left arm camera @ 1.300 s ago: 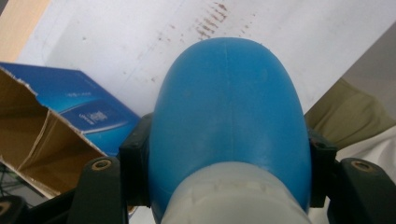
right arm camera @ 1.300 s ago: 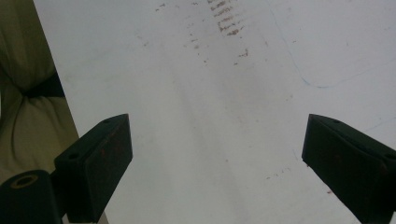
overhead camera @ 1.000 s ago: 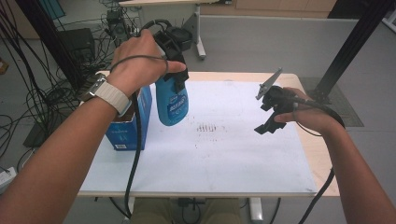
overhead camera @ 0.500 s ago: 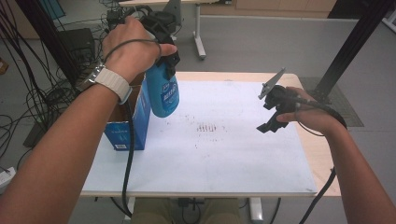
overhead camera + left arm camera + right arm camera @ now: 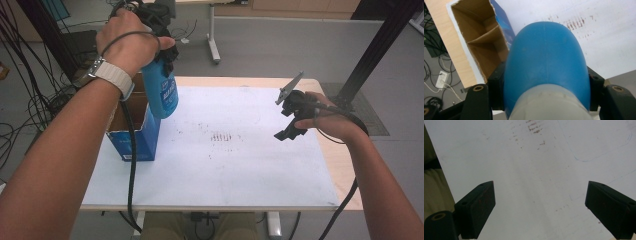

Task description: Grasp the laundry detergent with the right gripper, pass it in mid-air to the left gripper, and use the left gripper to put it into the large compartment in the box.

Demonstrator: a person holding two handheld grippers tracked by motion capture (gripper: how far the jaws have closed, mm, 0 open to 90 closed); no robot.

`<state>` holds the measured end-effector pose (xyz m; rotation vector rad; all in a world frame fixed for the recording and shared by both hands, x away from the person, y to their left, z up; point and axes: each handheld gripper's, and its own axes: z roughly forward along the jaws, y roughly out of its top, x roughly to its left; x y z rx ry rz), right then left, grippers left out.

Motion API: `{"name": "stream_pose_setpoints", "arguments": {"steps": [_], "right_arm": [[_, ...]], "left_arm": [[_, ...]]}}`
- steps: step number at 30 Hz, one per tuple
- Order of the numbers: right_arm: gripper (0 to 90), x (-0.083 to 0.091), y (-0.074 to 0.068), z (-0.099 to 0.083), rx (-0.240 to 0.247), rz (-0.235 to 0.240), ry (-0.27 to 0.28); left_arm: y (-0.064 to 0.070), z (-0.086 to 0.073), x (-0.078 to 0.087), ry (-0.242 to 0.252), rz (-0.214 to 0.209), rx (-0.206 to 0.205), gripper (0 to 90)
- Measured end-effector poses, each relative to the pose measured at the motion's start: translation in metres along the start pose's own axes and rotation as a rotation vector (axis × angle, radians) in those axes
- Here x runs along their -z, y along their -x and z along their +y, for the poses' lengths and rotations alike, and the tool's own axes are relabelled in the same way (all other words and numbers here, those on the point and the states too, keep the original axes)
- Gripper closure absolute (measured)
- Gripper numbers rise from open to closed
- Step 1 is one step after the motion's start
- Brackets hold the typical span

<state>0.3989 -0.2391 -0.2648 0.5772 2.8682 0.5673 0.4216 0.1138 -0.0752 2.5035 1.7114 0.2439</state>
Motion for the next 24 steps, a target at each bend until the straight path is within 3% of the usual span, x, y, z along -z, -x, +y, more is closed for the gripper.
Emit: {"name": "stream_pose_setpoints", "arguments": {"steps": [24], "right_arm": [[9.2, -0.005, 0.008, -0.010, -0.018, 0.010, 0.009]], "left_arm": [[-0.035, 0.000, 0.015, 0.002, 0.014, 0.136, 37.8]]}}
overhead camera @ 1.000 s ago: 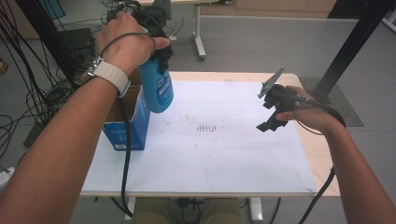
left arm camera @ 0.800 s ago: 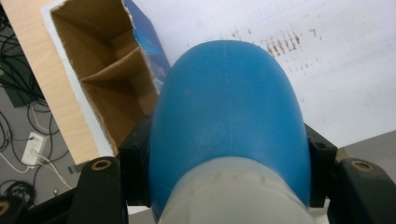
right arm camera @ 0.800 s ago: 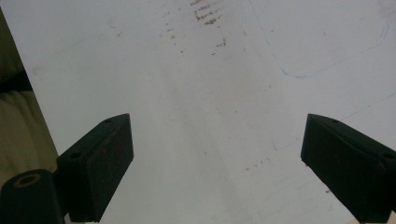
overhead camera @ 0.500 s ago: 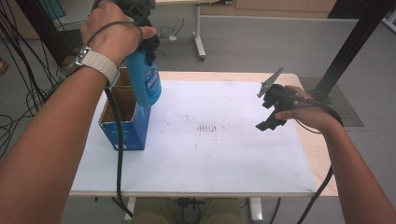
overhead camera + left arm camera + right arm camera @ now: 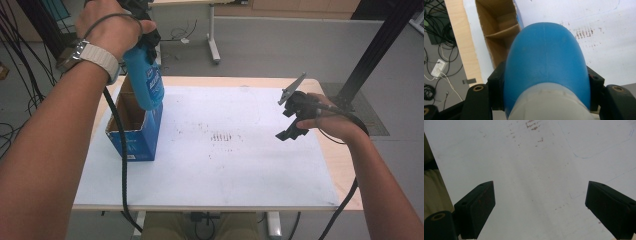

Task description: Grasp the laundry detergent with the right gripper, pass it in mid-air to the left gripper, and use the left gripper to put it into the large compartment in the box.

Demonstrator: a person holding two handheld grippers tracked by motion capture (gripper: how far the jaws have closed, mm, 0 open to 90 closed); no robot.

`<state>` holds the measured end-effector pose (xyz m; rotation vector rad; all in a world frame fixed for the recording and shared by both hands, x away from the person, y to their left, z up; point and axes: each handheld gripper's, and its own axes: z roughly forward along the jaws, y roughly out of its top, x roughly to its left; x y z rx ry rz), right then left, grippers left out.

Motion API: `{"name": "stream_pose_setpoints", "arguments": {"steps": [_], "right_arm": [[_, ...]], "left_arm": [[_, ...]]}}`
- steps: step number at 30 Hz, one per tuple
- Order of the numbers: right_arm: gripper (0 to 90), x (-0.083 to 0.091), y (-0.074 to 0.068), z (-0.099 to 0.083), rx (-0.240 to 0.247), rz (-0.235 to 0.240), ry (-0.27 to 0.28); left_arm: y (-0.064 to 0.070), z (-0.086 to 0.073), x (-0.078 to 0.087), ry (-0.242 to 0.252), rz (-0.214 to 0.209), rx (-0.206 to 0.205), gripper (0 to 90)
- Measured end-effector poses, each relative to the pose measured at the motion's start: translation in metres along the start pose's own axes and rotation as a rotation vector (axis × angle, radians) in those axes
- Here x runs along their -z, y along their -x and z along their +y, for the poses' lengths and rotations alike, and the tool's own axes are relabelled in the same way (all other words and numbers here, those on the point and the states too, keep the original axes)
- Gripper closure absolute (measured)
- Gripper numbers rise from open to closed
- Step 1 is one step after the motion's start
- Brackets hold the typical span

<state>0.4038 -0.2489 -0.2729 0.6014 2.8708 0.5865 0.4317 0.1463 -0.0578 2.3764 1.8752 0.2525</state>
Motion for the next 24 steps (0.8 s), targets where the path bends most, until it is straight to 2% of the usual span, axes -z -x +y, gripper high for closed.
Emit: {"name": "stream_pose_setpoints", "arguments": {"steps": [12, 16, 24], "right_arm": [[9.2, -0.001, 0.002, -0.004, -0.010, -0.003, -0.004], [9.2, -0.004, 0.003, -0.004, -0.012, 0.000, -0.005], [9.2, -0.005, 0.004, -0.004, -0.013, 0.004, -0.013]], "left_arm": [[-0.015, 0.003, 0.004, 0.001, 0.019, 0.050, 37.8], [-0.017, 0.005, 0.002, -0.007, 0.037, 0.055, 37.8], [-0.028, 0.006, -0.004, -0.009, 0.042, 0.078, 37.8]]}}
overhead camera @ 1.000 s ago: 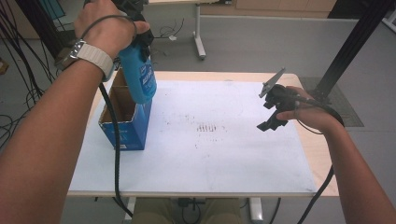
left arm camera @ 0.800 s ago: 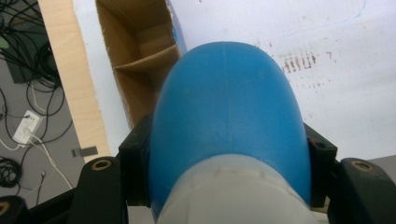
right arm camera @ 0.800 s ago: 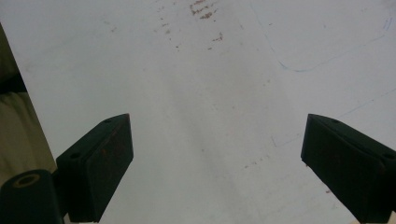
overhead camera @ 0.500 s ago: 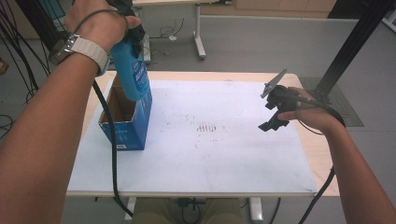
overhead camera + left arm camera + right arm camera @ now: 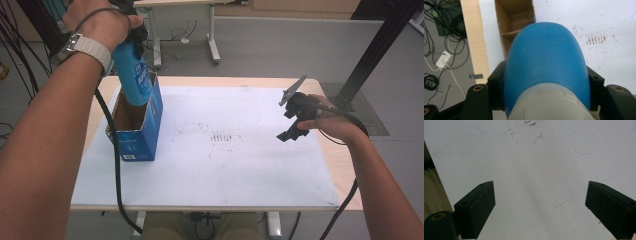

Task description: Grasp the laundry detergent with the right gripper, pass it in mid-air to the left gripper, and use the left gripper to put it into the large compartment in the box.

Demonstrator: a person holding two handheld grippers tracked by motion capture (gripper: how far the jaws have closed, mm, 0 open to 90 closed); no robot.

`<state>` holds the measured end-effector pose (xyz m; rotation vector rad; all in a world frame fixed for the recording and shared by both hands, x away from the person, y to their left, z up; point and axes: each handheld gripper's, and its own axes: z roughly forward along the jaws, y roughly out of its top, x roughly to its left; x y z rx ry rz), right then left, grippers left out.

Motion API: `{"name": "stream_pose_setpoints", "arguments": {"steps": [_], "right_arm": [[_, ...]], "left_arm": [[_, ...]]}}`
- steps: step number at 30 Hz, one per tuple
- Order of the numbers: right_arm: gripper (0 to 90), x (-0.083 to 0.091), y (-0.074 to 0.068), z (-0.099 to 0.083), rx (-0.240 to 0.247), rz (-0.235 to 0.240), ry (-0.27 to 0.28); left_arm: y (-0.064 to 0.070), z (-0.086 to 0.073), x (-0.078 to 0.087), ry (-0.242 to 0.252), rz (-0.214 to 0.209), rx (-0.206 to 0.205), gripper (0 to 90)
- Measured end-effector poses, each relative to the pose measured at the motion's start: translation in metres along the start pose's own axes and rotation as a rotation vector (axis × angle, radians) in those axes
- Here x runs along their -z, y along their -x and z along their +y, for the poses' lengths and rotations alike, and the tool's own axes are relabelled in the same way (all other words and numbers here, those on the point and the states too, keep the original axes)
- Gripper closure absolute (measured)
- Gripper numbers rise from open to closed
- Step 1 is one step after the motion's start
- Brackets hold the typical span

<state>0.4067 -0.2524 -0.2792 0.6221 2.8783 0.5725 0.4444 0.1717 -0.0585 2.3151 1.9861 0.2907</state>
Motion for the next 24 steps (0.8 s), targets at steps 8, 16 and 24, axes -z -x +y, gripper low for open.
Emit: {"name": "stream_pose_setpoints", "arguments": {"steps": [8, 16, 24], "right_arm": [[9.0, -0.001, 0.000, 0.001, -0.004, 0.002, 0.004], [8.9, -0.002, 0.001, -0.001, -0.007, 0.005, 0.001], [8.8, -0.002, 0.001, -0.002, -0.014, 0.004, 0.006]], "left_arm": [[-0.007, 0.002, -0.010, -0.015, 0.010, 0.008, 37.8], [-0.013, 0.001, -0.016, -0.007, 0.017, 0.020, 37.8], [-0.017, 0.001, -0.028, 0.001, 0.030, 0.025, 37.8]]}}
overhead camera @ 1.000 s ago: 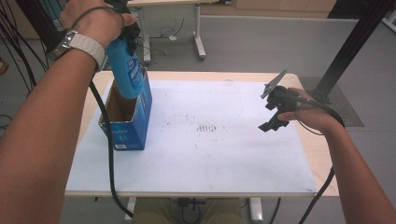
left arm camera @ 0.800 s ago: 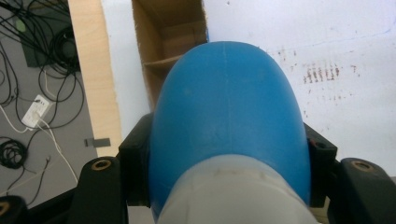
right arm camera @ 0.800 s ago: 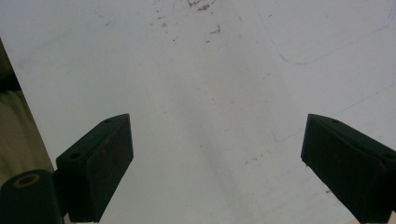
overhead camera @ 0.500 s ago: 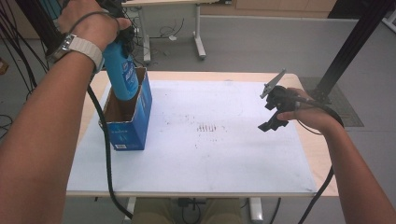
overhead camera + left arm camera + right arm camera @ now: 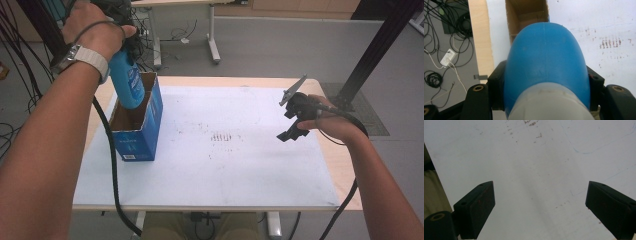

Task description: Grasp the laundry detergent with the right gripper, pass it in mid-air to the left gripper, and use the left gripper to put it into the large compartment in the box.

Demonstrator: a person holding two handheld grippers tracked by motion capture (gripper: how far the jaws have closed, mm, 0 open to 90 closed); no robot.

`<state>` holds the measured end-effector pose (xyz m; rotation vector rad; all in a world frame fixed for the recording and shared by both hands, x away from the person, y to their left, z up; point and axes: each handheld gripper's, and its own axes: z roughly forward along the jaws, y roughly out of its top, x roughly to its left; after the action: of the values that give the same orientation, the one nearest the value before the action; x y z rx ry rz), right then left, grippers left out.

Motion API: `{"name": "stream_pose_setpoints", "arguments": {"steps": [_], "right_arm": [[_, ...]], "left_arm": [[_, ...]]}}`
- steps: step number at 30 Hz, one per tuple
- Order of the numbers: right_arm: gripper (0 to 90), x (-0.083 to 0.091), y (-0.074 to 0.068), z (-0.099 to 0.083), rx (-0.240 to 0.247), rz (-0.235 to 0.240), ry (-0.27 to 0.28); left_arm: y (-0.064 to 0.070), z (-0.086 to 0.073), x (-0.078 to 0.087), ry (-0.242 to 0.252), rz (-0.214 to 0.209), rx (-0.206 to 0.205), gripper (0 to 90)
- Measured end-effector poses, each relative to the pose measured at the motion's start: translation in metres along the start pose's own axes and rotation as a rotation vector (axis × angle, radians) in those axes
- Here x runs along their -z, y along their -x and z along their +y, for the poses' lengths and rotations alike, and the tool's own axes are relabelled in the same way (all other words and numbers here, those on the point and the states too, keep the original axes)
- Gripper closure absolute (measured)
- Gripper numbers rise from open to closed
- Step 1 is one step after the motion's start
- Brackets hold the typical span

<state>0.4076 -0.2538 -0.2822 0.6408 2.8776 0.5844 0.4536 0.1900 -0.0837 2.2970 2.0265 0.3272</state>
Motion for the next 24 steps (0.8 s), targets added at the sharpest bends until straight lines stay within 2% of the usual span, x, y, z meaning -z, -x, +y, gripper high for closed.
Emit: {"name": "stream_pose_setpoints", "arguments": {"steps": [12, 17, 24], "right_arm": [[8.7, -0.003, 0.000, -0.001, -0.006, 0.004, -0.007], [8.7, -0.005, 0.001, -0.002, -0.009, 0.006, -0.010], [8.7, -0.008, 0.001, -0.002, -0.013, 0.010, -0.015]], "left_arm": [[-0.009, -0.001, -0.027, -0.024, -0.012, 0.004, 37.7], [-0.010, -0.001, -0.037, -0.026, 0.009, -0.006, 37.8], [-0.011, -0.002, -0.052, -0.025, -0.007, -0.011, 37.8]]}}
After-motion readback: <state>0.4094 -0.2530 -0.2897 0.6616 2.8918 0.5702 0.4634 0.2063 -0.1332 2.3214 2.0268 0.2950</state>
